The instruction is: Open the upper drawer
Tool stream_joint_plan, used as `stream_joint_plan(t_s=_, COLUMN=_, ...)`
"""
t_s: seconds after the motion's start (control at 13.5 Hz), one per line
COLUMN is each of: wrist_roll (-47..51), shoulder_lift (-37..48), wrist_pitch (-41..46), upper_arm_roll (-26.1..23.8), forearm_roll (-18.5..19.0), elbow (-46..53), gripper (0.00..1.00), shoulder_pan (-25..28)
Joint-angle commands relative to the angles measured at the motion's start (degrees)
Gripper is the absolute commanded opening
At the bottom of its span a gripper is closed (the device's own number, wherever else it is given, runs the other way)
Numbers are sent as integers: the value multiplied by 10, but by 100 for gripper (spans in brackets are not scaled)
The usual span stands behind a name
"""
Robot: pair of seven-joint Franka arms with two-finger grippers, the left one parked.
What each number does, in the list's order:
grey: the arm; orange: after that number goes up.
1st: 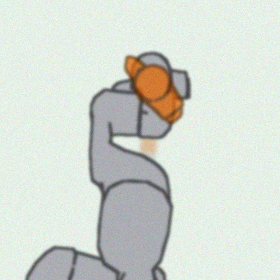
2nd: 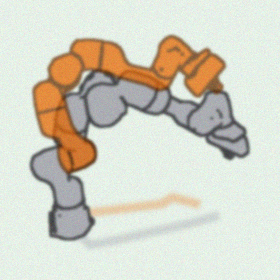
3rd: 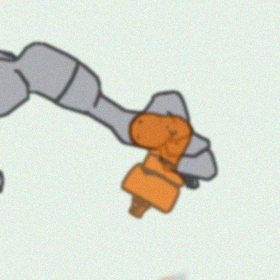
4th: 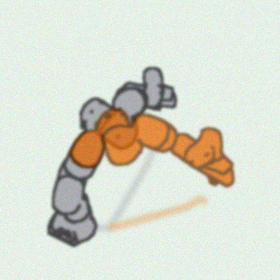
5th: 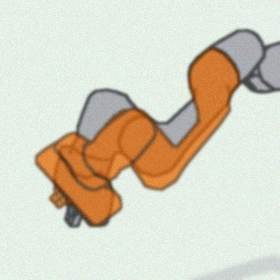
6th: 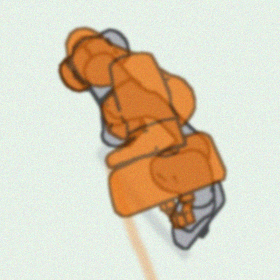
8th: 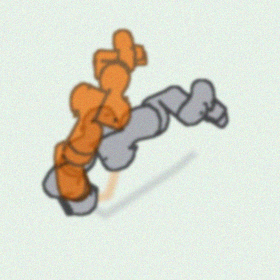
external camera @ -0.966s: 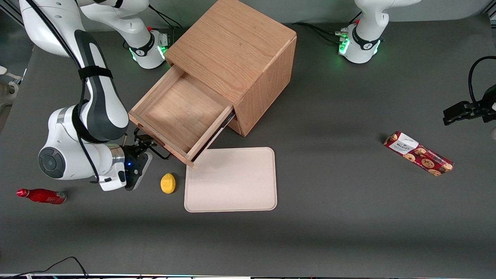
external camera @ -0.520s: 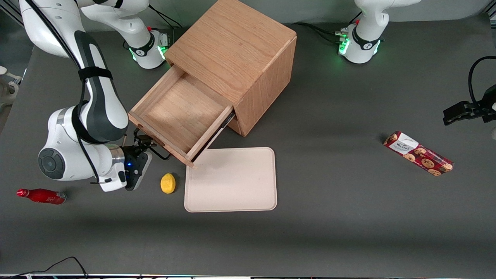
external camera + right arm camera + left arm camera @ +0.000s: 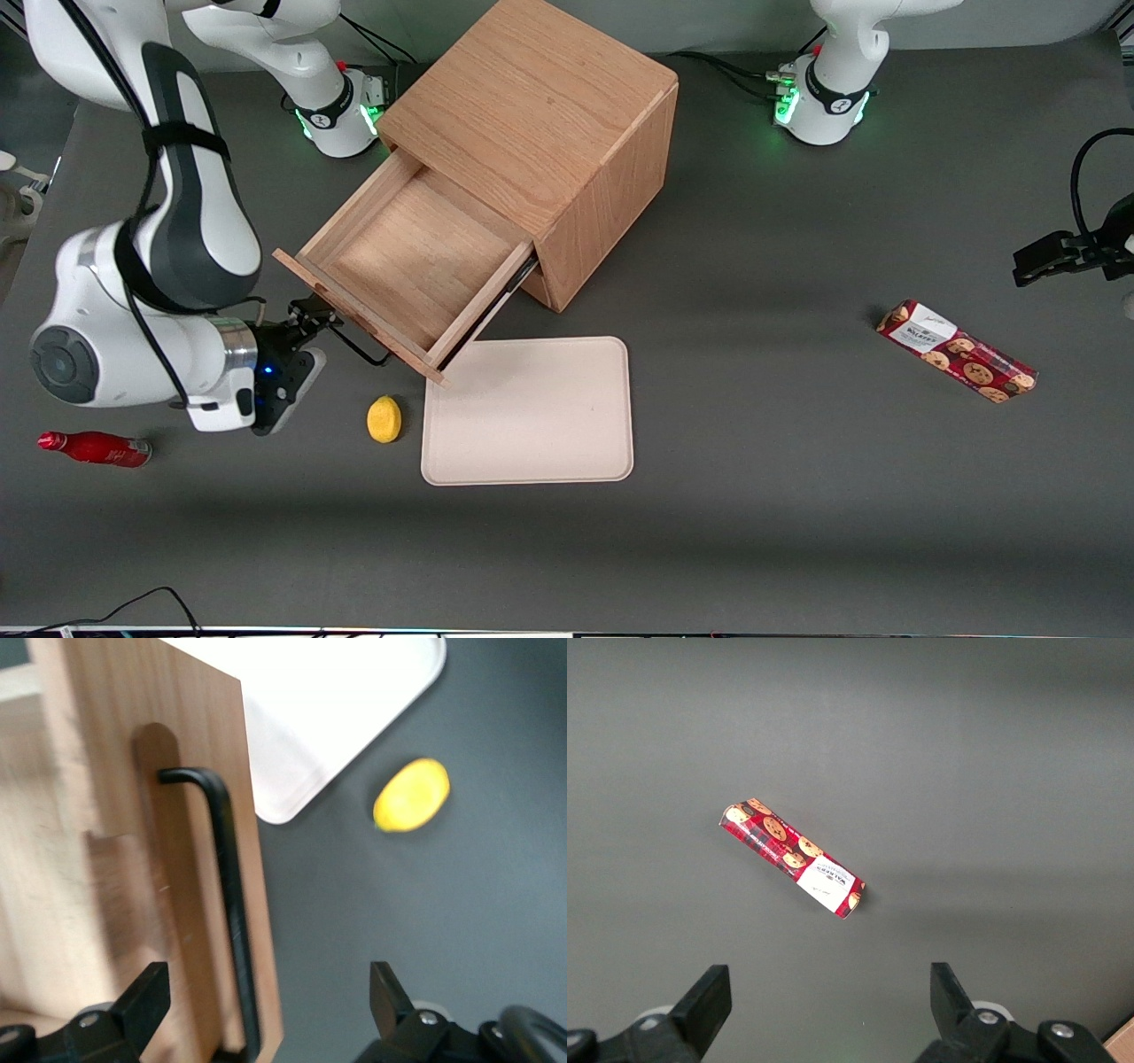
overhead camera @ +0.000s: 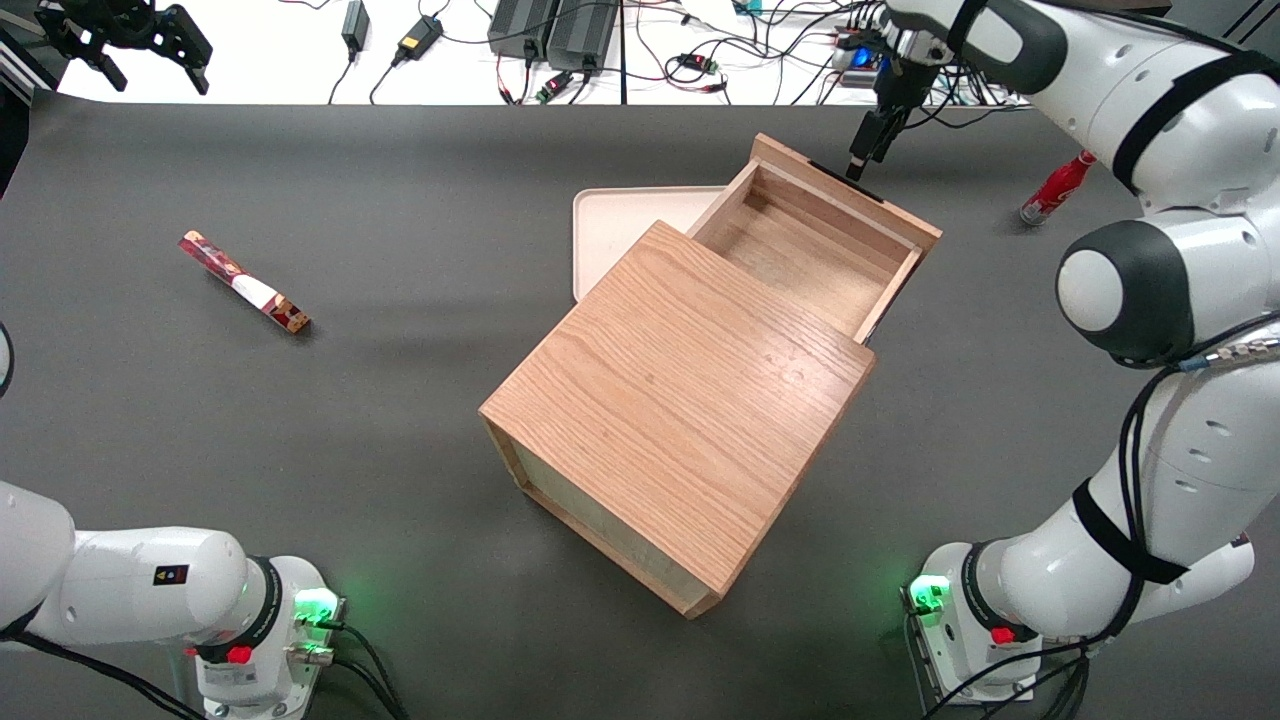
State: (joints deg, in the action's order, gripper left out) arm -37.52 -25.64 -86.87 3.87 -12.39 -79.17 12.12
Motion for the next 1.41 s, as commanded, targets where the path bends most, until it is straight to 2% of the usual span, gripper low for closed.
stream_joint_plan(t_s=0.0, wrist_roll=123, shoulder_lift=65, wrist_pitch=22, upper_arm_roll=-19, forearm_roll=35, elbow=-9, gripper=100, shoulder_pan=3)
stream_joint_plan(t_s=0.22, wrist_roll=225, shoulder_lift=143, wrist_pitch=37, upper_arm_roll=-19, forearm_roll=56, elbow=-51, gripper=100, shoulder_pan=1)
stream_joint_plan(t_s=0.37, wrist_roll=343, shoulder_lift=204, wrist_pitch=22, upper_arm_roll=-16, forearm_roll=63, elbow=-100, gripper=100, shoulder_pan=-3)
stream_joint_plan(t_s=0.52, wrist_roll=418, shoulder_lift=254, wrist_pitch=22, upper_arm_roll=-19, forearm_roll=117, elbow=-136, gripper=100, shoulder_pan=1)
stream_joint_plan(t_s=0.89, wrist_roll=416, shoulder_lift=342, wrist_pitch=-13, upper_arm_roll=25, forearm_roll=131, elbow=-233, gripper=100, shoulder_pan=-13)
stream_joint_plan(t_s=1.04, wrist_roll=415, shoulder_lift=328, wrist_pitch=-30, upper_arm_roll=43, forearm_roll=155, elbow=-228, gripper=100, shoulder_pan=-31)
stream_joint_plan(t_s=1.34, wrist_roll=415, shoulder_lift=285, wrist_pitch=-29, upper_arm_roll=45, forearm_roll=157, elbow=-180, gripper=100, shoulder_pan=-55)
